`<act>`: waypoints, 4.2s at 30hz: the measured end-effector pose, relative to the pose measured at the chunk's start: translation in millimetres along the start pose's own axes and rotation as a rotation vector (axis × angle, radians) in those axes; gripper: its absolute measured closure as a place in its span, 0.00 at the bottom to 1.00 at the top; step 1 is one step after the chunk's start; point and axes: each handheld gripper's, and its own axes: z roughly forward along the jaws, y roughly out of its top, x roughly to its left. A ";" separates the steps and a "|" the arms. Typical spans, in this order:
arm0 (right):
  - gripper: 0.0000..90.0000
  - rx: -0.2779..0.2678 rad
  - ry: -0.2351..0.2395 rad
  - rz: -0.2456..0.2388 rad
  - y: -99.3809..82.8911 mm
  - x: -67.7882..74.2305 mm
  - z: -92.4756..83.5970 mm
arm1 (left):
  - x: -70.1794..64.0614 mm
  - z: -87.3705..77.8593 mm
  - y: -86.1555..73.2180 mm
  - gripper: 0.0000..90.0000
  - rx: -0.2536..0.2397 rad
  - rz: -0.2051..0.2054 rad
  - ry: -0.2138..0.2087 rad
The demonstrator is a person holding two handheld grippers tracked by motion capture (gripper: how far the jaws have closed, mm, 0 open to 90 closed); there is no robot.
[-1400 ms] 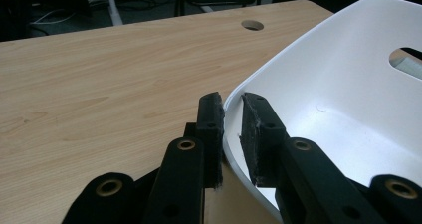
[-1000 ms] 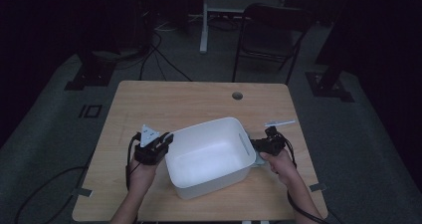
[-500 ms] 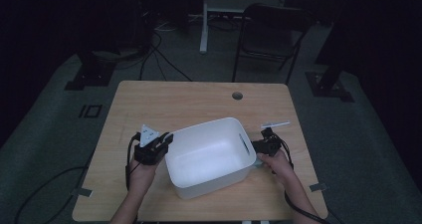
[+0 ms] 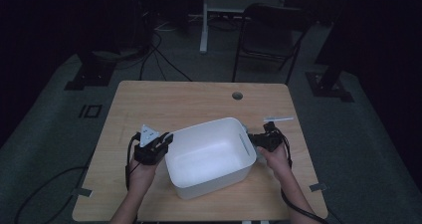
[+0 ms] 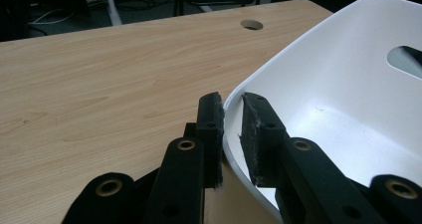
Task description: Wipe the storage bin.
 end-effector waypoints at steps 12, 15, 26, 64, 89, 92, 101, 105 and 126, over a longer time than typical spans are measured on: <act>0.94 0.073 -0.015 -0.012 6.7 -6.4 21.6 | -0.9 0.5 0.5 0.88 0.004 -0.002 0.008; 0.94 0.089 -0.009 0.015 2.6 -12.9 27.9 | -1.5 0.7 0.4 0.88 0.002 -0.005 0.012; 0.94 0.144 -0.046 0.050 -12.4 -27.6 46.7 | 2.7 0.3 -1.0 0.87 -0.012 -0.007 -0.027; 0.94 -0.026 -0.062 0.029 -21.0 -14.2 -29.4 | 26.7 11.6 14.5 0.91 0.021 0.064 -0.295; 0.94 -0.056 -0.071 0.043 -28.9 -17.6 -44.5 | 21.9 8.8 6.4 0.94 0.041 0.029 -0.310; 0.94 -0.058 -0.068 0.046 -30.2 -17.4 -44.6 | 19.2 7.8 5.5 0.95 0.031 0.042 -0.280; 0.94 -0.062 -0.067 0.039 -32.8 -12.8 -45.8 | 10.3 -1.6 1.9 0.98 0.030 0.059 -0.160; 0.94 -0.063 -0.066 0.032 -36.0 -10.3 -46.5 | 8.4 -4.1 0.9 0.98 0.032 0.047 -0.130; 0.94 -0.193 0.035 -0.076 -11.6 46.0 -79.1 | 8.3 -2.7 -1.5 0.97 0.018 0.065 -0.140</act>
